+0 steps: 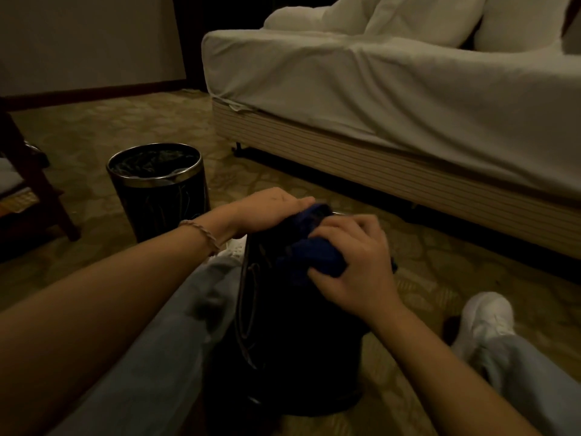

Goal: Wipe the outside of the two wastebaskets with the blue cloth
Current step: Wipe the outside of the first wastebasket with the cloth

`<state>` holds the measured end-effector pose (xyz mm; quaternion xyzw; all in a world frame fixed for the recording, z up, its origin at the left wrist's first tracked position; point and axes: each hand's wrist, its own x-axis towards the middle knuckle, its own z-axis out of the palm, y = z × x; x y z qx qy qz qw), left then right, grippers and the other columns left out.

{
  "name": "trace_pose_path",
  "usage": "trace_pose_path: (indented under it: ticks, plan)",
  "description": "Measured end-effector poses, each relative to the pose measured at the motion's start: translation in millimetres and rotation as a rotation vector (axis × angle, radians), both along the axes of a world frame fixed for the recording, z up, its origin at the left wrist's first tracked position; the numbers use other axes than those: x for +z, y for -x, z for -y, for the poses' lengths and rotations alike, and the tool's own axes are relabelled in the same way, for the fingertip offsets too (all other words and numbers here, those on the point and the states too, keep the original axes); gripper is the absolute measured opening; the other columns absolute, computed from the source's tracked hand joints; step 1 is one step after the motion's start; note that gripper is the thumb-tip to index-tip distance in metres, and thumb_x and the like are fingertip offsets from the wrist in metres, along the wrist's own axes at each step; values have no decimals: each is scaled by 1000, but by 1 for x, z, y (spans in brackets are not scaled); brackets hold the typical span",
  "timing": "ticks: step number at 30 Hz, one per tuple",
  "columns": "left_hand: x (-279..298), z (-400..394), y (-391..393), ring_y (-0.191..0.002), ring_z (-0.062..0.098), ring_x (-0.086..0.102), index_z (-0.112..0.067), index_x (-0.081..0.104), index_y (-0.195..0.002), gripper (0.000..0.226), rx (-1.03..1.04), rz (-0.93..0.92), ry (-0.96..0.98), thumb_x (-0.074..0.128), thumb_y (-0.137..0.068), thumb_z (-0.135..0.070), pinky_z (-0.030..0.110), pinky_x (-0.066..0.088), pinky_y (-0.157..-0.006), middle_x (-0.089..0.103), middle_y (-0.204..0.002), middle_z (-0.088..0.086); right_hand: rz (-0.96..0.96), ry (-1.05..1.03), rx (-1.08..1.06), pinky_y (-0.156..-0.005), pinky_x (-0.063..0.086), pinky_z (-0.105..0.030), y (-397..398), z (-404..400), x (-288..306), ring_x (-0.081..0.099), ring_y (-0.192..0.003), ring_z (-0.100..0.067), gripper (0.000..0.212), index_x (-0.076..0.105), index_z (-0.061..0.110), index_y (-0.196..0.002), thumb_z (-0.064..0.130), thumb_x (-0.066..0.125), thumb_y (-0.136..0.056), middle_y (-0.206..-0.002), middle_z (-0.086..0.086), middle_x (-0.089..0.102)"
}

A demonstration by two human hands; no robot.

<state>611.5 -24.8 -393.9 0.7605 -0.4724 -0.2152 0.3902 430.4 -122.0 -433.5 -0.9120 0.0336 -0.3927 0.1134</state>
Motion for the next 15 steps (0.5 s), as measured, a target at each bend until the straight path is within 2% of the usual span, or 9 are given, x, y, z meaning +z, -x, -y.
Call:
trace_pose_path:
  ticks: [3,5,8,11,13,15]
  plan:
    - [-3,-10,-9,-66,23,49,12,56,-84,71,17,-56,-4,48,-93,-57,31,39,-63,53,-73,11,-114,102,125,-75,42,-41,22,-25,-34,52,-101,-26,50,67,31,-106,47,73,-59,-120,15,62]
    - [-4,-16,-13,-69,24,52,14,54,-90,71,1,-88,6,45,-95,-56,24,46,-61,55,-77,12,-153,128,214,-75,41,-38,42,-42,-61,53,-102,-23,52,64,35,-108,48,73,-59,-123,19,59]
    - [-1,-19,-10,-68,20,55,5,60,-83,61,-15,-128,10,46,-95,-54,16,46,-58,56,-75,11,-109,131,288,-76,40,-34,63,-53,-93,48,-104,-15,42,58,39,-108,44,69,-68,-128,24,48]
    - [1,-17,-2,-55,2,54,-23,66,-59,45,-17,-59,25,53,-92,-52,16,41,-53,57,-57,-9,-124,169,279,-71,43,-37,70,-52,-101,49,-105,-15,43,59,39,-109,44,73,-69,-124,22,56]
    - [-2,-12,1,-48,2,46,-21,58,-49,51,41,-18,49,59,-87,-56,22,38,-52,48,-48,-11,-143,183,298,-70,45,-41,69,-47,-97,51,-104,-18,47,61,37,-110,45,75,-66,-124,19,58]
    - [-8,-4,4,-46,10,38,-18,46,-45,59,156,29,121,65,-75,-65,29,32,-51,37,-47,-4,-124,162,286,-73,46,-45,61,-36,-83,52,-102,-24,51,62,32,-112,45,72,-64,-124,15,60]
